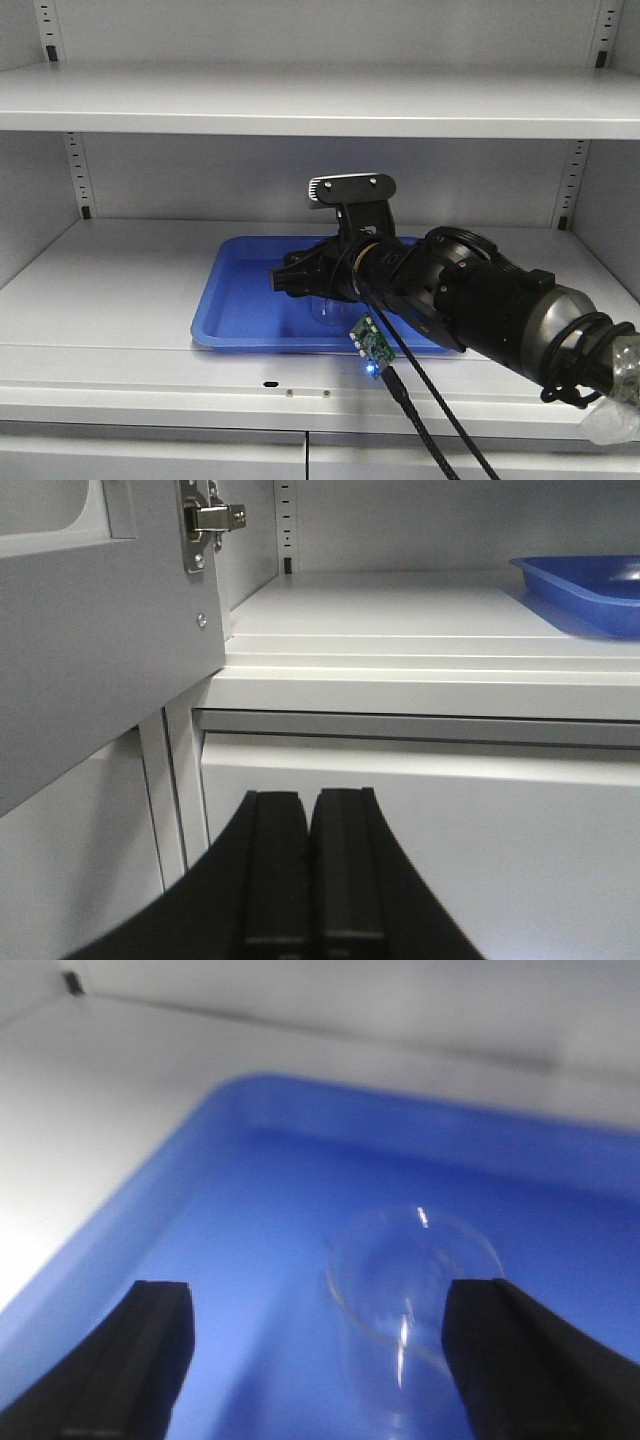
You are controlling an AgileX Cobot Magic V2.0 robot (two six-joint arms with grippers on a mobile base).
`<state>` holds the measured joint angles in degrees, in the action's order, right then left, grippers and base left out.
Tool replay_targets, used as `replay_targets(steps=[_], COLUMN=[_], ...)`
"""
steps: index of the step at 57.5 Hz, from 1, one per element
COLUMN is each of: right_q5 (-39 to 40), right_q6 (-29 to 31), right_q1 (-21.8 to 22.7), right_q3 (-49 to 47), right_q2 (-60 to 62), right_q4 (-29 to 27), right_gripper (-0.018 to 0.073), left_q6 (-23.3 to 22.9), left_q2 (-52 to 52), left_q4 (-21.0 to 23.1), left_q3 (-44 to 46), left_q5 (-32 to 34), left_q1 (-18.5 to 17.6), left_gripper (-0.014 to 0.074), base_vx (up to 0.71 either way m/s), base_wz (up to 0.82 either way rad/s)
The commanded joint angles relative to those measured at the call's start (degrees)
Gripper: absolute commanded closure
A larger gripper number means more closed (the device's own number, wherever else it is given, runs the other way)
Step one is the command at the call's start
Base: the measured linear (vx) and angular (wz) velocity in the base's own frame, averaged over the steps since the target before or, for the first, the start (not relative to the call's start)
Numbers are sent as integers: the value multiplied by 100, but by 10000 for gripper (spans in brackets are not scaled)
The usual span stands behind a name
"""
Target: Pick beaker and place in left cabinet
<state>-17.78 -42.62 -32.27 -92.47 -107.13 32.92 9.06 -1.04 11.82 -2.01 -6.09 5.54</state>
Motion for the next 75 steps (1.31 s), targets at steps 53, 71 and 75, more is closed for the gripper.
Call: replay_targets(steps=[53,71,75], right_q5=[550,1289,1384], right_q6=[2369,2497,2702], right_q1=[2124,3188,3230], right_q3=[5274,7246,7770], right_q2=[5776,7930,8420], right_q4=[-1574,-2043,-2050], right_gripper=[473,571,571], left_q6=[-14,-14,-14], left_q2=[-58,-58,-58], left_q4=[30,30,30], left_q3=[103,103,103], left_q5=[504,504,504], left_q1=[-19,-19,-19], left_gripper=[603,603,603], base_vx=[0,0,0], base_wz=[0,0,0])
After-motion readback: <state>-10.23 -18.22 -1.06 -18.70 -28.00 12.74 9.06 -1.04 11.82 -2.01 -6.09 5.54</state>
